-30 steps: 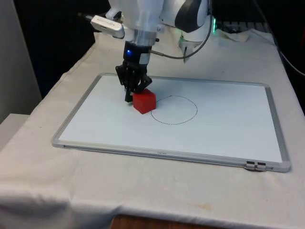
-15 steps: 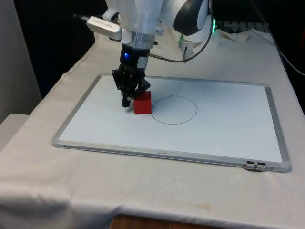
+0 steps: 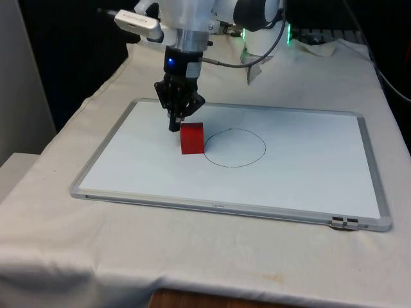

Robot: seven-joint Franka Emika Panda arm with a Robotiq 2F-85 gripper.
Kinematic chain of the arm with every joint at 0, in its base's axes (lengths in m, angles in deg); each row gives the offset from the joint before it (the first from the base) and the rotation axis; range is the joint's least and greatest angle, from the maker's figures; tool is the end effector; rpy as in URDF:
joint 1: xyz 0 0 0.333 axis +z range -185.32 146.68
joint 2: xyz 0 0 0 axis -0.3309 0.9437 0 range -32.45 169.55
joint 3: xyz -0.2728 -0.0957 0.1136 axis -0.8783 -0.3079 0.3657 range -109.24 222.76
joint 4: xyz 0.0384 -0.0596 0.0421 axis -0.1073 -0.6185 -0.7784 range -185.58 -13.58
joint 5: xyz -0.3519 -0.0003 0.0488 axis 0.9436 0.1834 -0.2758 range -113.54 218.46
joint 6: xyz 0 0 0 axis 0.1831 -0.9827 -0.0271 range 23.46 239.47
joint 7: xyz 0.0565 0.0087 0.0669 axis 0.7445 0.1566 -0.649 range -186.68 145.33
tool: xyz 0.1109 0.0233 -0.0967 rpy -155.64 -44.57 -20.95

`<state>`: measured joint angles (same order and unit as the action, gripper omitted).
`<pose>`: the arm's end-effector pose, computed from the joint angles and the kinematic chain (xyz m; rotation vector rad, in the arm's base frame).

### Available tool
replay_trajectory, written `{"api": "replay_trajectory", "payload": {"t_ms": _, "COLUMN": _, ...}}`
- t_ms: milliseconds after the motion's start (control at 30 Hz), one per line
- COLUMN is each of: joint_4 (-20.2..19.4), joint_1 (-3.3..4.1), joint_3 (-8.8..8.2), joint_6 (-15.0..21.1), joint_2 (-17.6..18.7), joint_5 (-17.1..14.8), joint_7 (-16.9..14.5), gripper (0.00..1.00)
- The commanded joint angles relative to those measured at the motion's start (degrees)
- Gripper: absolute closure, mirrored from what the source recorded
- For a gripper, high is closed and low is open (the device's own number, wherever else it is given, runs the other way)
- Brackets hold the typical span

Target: Push the cube into the marked area.

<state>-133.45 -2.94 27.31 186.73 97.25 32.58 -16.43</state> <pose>0.5558 -0.1434 0.2028 2.9038 -0.8008 0.3834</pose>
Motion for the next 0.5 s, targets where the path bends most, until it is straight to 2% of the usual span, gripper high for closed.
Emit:
{"api": "replay_trajectory", "payload": {"t_ms": 0, "joint_4": -0.69, "joint_1": 0.34, "joint_3": 0.00, "joint_6": -0.23, "joint_2": -0.69, "joint_5": -0.17, "joint_7": 0.34, "gripper": 1.00}}
{"api": "replay_trajectory", "payload": {"t_ms": 33, "joint_4": -0.57, "joint_1": 0.06, "joint_3": 0.17, "joint_6": -0.29, "joint_2": -0.69, "joint_5": -0.06, "joint_7": 0.17, "gripper": 1.00}}
{"api": "replay_trajectory", "payload": {"t_ms": 300, "joint_4": -1.60, "joint_1": -0.52, "joint_3": 2.18, "joint_6": -1.95, "joint_2": -2.46, "joint_5": -1.83, "joint_7": -0.40, "gripper": 1.00}}
{"api": "replay_trajectory", "payload": {"t_ms": 333, "joint_4": -1.49, "joint_1": 0.11, "joint_3": 1.26, "joint_6": -1.72, "joint_2": -1.89, "joint_5": -1.09, "joint_7": 0.17, "gripper": 1.00}}
{"api": "replay_trajectory", "payload": {"t_ms": 367, "joint_4": -1.55, "joint_1": -0.69, "joint_3": 2.58, "joint_6": -2.46, "joint_2": -2.52, "joint_5": -2.29, "joint_7": -0.63, "gripper": 1.00}}
{"api": "replay_trajectory", "payload": {"t_ms": 467, "joint_4": -1.38, "joint_1": -0.97, "joint_3": 3.09, "joint_6": -3.27, "joint_2": -2.64, "joint_5": -2.64, "joint_7": -1.15, "gripper": 1.00}}
